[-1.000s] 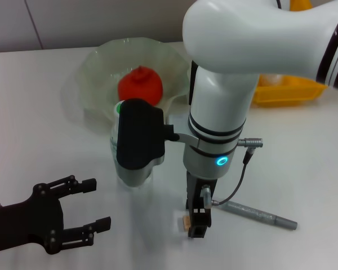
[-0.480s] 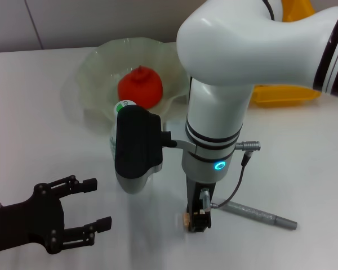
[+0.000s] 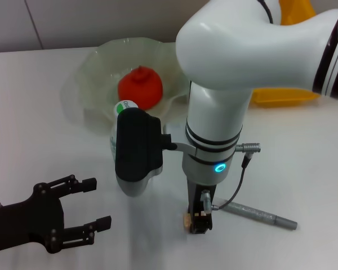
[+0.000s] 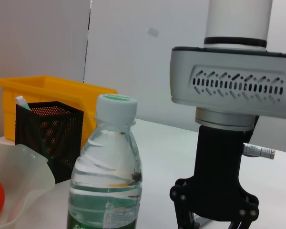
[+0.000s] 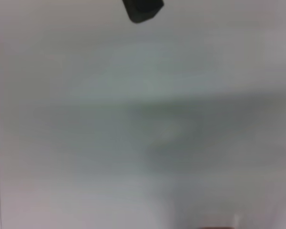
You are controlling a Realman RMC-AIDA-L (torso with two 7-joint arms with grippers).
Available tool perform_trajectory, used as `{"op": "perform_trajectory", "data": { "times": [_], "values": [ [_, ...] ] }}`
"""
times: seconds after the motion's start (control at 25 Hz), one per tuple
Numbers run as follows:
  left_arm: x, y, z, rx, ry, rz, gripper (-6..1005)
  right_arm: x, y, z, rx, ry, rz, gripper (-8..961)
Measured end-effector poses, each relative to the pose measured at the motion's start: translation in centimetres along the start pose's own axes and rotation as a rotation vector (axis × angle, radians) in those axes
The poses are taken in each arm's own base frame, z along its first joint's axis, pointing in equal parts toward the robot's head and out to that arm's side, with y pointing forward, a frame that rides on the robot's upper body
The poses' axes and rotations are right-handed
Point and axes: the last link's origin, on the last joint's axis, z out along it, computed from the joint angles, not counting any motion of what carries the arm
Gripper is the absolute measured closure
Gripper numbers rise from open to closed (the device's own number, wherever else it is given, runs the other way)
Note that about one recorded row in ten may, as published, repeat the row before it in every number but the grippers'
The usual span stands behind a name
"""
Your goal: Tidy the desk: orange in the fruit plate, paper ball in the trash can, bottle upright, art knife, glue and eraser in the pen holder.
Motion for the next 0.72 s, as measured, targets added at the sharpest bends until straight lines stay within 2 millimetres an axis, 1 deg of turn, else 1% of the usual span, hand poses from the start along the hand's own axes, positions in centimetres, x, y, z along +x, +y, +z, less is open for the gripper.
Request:
{"op": "perform_trajectory", "data": {
  "times": [0.32, 0.48, 0.52, 0.64, 0.68, 0.72],
  "values": [
    [0.0, 0.0, 0.0, 0.002, -0.001, 0.0, 191, -0.2, 0.1, 0.1, 0.008, -0.006, 0.003, 650],
    [0.0, 0.0, 0.0, 0.002, -0.001, -0.001, 191, -0.1, 0.1, -0.4, 0.001, -0.018, 0.015, 692],
    [0.0, 0.0, 0.0, 0.002, -0.001, -0.001, 191, 0.0, -0.1, -0.8, 0.001, -0.026, 0.025, 703],
    [0.0, 0.0, 0.0, 0.003, -0.001, -0.001, 191, 1.0, -0.9, -3.1, 0.022, -0.068, 0.079, 701],
    [0.0, 0.0, 0.0, 0.003, -0.002, -0.002, 191, 1.5, -1.3, -4.2, 0.047, -0.083, 0.098, 700],
    [0.0, 0.0, 0.0, 0.003, -0.001, -0.001, 191, 2.9, -2.2, -6.4, 0.113, -0.117, 0.146, 700]
  ]
}}
